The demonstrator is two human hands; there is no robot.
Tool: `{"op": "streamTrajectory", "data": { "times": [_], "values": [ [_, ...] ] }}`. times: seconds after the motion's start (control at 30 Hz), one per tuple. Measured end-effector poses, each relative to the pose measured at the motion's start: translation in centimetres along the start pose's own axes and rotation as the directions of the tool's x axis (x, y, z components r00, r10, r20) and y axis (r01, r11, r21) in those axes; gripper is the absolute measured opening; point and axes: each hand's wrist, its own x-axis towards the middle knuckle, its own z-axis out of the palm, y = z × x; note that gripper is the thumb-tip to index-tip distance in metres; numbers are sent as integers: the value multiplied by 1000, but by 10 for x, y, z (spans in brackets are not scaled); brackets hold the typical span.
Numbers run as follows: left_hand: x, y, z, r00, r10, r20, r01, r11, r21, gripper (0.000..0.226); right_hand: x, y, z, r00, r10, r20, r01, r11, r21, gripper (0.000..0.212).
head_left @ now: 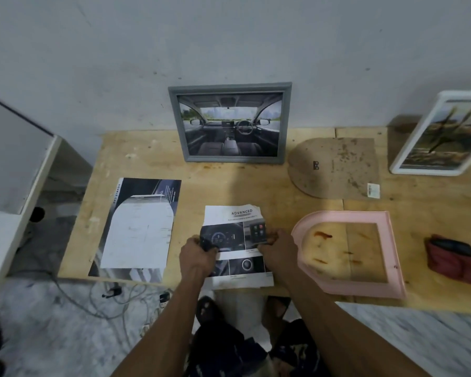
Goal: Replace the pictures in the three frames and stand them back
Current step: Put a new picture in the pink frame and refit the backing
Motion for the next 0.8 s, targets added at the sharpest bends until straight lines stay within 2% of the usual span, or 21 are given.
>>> {"op": "streamTrajectory", "data": {
  "times": [0.53, 0.73, 0.8],
  "values": [
    [-1, -3, 14, 999, 14, -45, -13, 1000, 29, 35, -2, 10, -4, 999, -30, -15, 30, 998, 56, 34],
    [-10, -5, 9, 993, 7, -116, -18, 996, -89, 39, -18, 8, -3, 999, -44, -23, 46, 993, 109, 41],
    [-16, -2, 4, 992, 22, -122, -40, 989, -144, 29, -26, 4, -4, 998, -65, -27, 68, 990, 125, 42]
  ]
}}
